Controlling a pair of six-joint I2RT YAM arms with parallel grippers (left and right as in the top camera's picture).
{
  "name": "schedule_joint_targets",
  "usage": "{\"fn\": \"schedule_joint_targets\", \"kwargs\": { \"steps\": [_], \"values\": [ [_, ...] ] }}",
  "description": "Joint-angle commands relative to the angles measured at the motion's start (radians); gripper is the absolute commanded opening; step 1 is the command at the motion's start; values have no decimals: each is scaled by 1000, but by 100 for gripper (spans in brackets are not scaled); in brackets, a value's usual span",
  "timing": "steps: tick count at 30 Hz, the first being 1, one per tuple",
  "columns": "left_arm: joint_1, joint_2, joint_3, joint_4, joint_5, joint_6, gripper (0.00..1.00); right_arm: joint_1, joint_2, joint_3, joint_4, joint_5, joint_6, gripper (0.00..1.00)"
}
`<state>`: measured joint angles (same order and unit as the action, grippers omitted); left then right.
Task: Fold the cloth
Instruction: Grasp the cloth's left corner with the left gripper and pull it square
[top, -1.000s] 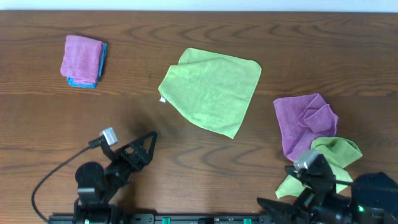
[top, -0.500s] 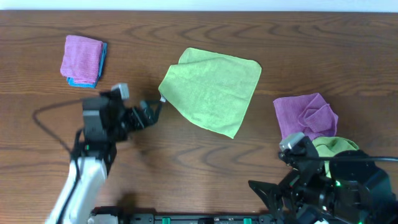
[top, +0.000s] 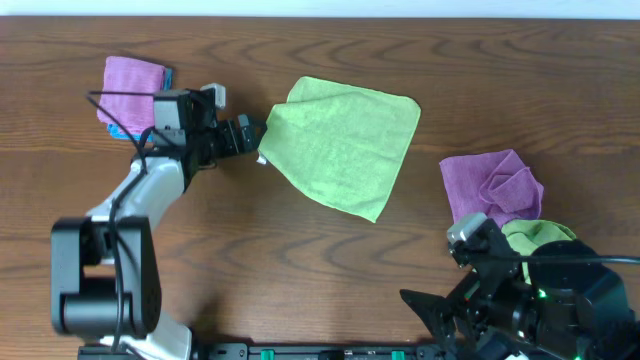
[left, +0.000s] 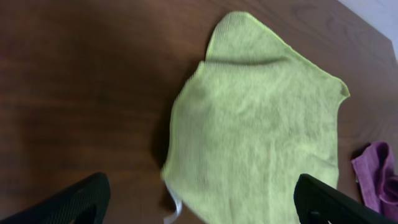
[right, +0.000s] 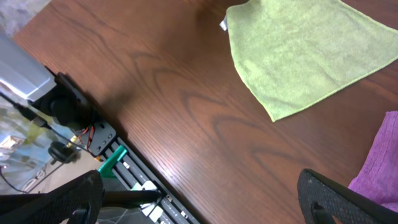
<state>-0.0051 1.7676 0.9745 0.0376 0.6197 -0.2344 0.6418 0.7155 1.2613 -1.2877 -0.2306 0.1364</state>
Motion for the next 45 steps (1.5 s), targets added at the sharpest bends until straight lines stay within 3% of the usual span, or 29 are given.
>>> {"fn": "schedule_joint_targets", "kwargs": {
  "steps": [1, 19, 25, 29, 35, 44, 45],
  "values": [
    [-14, 65, 62, 17, 37, 33, 96, 6, 3, -1, 7, 7, -22, 99],
    [-68, 258, 91, 123, 51, -14, 95, 6, 3, -1, 13, 6, -21, 99],
    [-74, 269, 90, 86, 150, -36, 95, 6, 3, -1, 14, 6, -21, 99],
    [-76, 269, 90, 21, 273, -52, 96, 6, 3, -1, 14, 6, -17, 99],
    [-76, 269, 90, -184, 323, -56, 96, 6, 3, -2, 13, -14, -17, 99],
    [-76, 265, 90, -358, 485, 11, 100, 6, 3, -1, 13, -29, -18, 99],
    [-76, 264, 90, -373, 492, 21, 95, 6, 3, -2, 13, -29, -18, 99]
  ]
}}
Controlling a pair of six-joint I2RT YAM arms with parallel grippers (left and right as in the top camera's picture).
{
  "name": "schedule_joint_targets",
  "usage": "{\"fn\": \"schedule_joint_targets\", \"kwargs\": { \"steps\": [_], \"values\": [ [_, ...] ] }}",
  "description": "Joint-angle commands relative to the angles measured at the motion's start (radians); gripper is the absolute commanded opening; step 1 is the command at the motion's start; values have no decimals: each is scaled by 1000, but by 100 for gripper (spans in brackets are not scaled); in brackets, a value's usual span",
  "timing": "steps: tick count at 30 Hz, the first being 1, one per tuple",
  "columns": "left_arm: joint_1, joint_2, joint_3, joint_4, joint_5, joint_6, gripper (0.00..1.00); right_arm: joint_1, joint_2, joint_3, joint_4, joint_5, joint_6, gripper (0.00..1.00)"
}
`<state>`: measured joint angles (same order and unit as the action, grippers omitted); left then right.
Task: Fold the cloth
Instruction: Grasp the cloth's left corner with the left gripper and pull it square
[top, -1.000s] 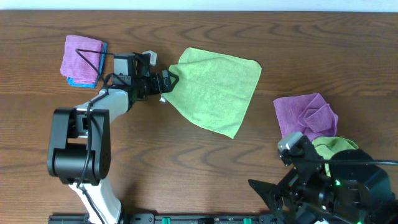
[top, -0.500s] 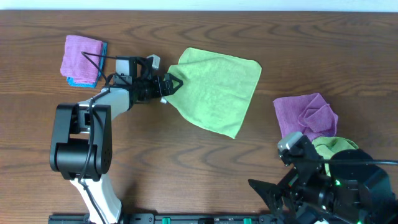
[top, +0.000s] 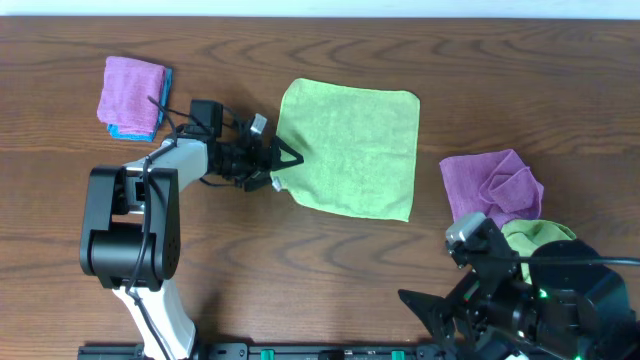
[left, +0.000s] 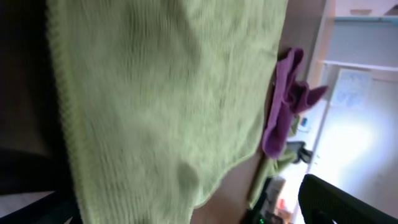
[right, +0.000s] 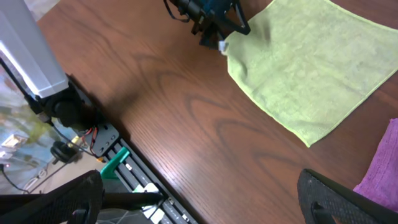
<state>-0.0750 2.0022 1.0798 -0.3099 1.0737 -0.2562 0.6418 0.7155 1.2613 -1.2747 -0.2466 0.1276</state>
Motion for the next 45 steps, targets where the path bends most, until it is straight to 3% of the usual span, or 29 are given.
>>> {"fn": "schedule_joint_targets", "kwargs": {
  "steps": [1, 8, 12, 15, 25, 37, 45],
  "values": [
    [-6, 29, -15, -41, 47, 55, 94, 6, 3, -1, 0, -13, -9, 99],
    [-6, 8, -15, -183, 34, 154, 82, 6, 3, -1, 0, -12, -9, 99],
    [-6, -21, -15, -217, -65, 156, 77, 6, 3, -1, 1, -12, -10, 99],
    [-6, -34, -15, -218, -66, 155, 66, 6, 3, -1, 2, -11, -10, 99],
    [-6, -39, -15, -276, -91, 165, 50, 6, 3, -2, 3, -7, -13, 99],
    [-6, -124, -15, -372, -131, 193, 40, 6, 3, -1, 3, 15, -13, 99],
    [-6, -273, -15, -480, -340, 179, 40, 6, 3, -2, 4, 19, -13, 99]
  ]
}}
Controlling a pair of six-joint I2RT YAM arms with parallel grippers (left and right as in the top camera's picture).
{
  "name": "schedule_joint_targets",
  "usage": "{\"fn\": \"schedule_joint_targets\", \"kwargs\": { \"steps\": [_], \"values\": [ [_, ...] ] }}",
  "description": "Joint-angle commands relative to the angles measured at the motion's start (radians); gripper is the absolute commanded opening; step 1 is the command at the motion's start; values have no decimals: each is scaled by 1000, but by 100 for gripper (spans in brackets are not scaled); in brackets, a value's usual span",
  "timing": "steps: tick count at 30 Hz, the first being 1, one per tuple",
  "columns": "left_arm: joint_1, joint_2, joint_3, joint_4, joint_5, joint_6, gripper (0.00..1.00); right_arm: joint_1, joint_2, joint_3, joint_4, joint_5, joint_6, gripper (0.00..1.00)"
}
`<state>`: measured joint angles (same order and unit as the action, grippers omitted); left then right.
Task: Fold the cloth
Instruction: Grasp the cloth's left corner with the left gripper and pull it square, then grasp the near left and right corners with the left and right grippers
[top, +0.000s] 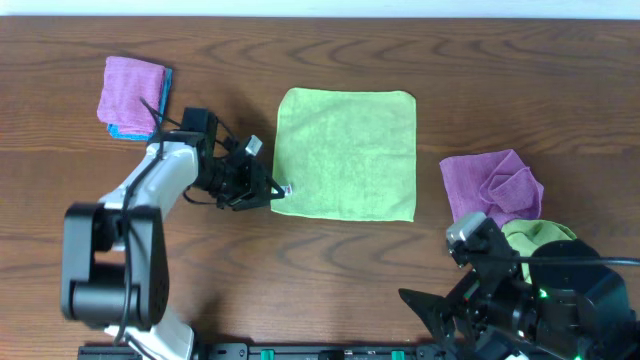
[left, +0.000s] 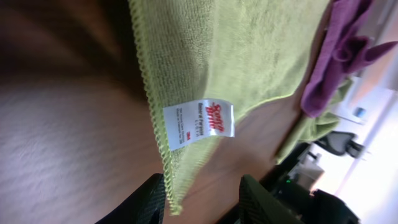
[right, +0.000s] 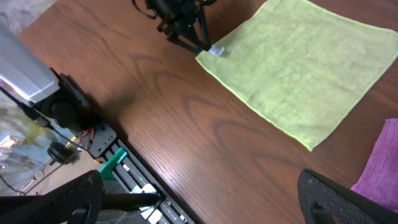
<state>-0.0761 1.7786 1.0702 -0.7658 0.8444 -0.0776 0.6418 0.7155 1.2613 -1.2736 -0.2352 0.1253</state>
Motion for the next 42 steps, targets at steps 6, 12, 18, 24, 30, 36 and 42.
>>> {"fn": "schedule_joint_targets", "kwargs": {
  "steps": [6, 12, 18, 24, 30, 36, 42],
  "values": [
    [-17, -111, -5, -77, -267, -42, 41, 6, 4, -21, 11, 100, -7, 99],
    [-72, -111, -11, -79, -282, -51, 42, 6, 42, -205, 134, 127, 99, 99],
    [-108, -111, -68, -36, -359, -85, 46, -19, 138, -378, 290, 127, 183, 96],
    [-100, -111, -145, 26, -357, -119, 49, -176, 306, -478, 376, 124, 251, 86],
    [-101, -111, -154, 65, -357, -168, 55, -323, 510, -483, 451, 34, 204, 69],
    [-101, -109, -154, 90, -354, -174, 60, -391, 686, -483, 518, -81, 172, 55],
    [-101, -98, -154, 127, -295, -193, 60, -436, 770, -484, 561, -148, 146, 54]
  ]
}}
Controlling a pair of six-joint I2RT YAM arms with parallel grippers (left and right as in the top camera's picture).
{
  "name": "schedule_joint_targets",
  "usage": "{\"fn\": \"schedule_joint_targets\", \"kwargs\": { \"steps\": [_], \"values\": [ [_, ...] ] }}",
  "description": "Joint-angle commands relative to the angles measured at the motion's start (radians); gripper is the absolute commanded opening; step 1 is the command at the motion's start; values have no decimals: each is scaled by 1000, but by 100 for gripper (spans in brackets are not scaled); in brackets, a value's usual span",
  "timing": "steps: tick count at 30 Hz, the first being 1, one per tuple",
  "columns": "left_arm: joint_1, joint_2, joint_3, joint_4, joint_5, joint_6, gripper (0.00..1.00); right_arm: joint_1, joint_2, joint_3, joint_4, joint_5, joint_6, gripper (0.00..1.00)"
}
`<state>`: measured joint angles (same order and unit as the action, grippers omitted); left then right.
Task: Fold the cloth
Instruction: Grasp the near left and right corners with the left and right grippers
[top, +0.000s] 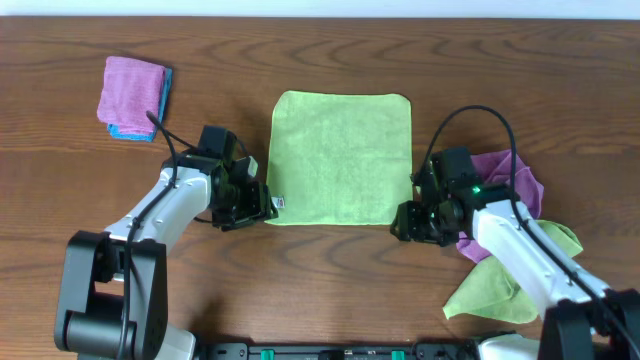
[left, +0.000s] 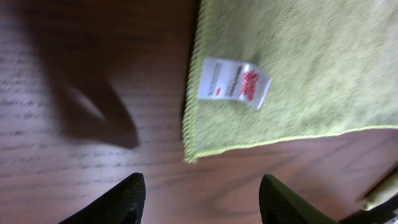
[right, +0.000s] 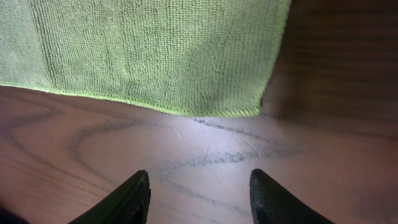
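A light green cloth (top: 340, 158) lies flat and square on the brown table, with a white label (left: 234, 83) at its near left corner. My left gripper (top: 262, 205) stands open just beside that corner (left: 189, 155), nothing between its fingers. My right gripper (top: 405, 222) stands open at the near right corner (right: 264, 109), also empty. In both wrist views the cloth's near edge lies a little ahead of the fingertips.
A folded purple cloth on a blue one (top: 134, 95) sits at the far left. A crumpled purple cloth (top: 505, 180) and a green cloth (top: 505, 280) lie on the right, beside and under my right arm.
The right arm has come from the near right edge to the cloth's near right corner. The left gripper has let go of the near left corner and stands open beside it.
My left gripper held the skewed cloth at its left corner while the right arm rested near the front edge. The cloth then lay straighter each time and ended up square. Now both grippers stand open at its two near corners.
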<state>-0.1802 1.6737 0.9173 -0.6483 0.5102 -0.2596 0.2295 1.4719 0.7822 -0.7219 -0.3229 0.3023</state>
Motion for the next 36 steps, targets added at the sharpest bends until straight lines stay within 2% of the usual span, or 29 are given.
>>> {"fn": "schedule_joint_targets", "kwargs": {
  "steps": [1, 6, 11, 19, 25, 33, 36],
  "values": [
    [3, 8, -3, 16, 41, -12, 60, -30, 13, -5, 11, -61, -31, 54],
    [2, 16, -49, 76, 42, -34, 60, -77, 13, -5, 24, -126, -81, 59],
    [2, 17, -100, 127, 67, -46, 60, -98, 26, -8, 36, -142, -122, 59],
    [2, 17, -124, 183, 93, -82, 60, -100, 90, -11, 74, -145, -124, 50],
    [2, 19, -124, 202, 90, -101, 58, -121, 101, -11, 92, -145, -124, 50],
    [2, 75, -124, 227, 90, -123, 50, -183, 101, -11, 81, -146, -134, 50],
    [2, 100, -124, 227, 93, -123, 33, -185, 101, -11, 79, -145, -138, 49]
  ]
}}
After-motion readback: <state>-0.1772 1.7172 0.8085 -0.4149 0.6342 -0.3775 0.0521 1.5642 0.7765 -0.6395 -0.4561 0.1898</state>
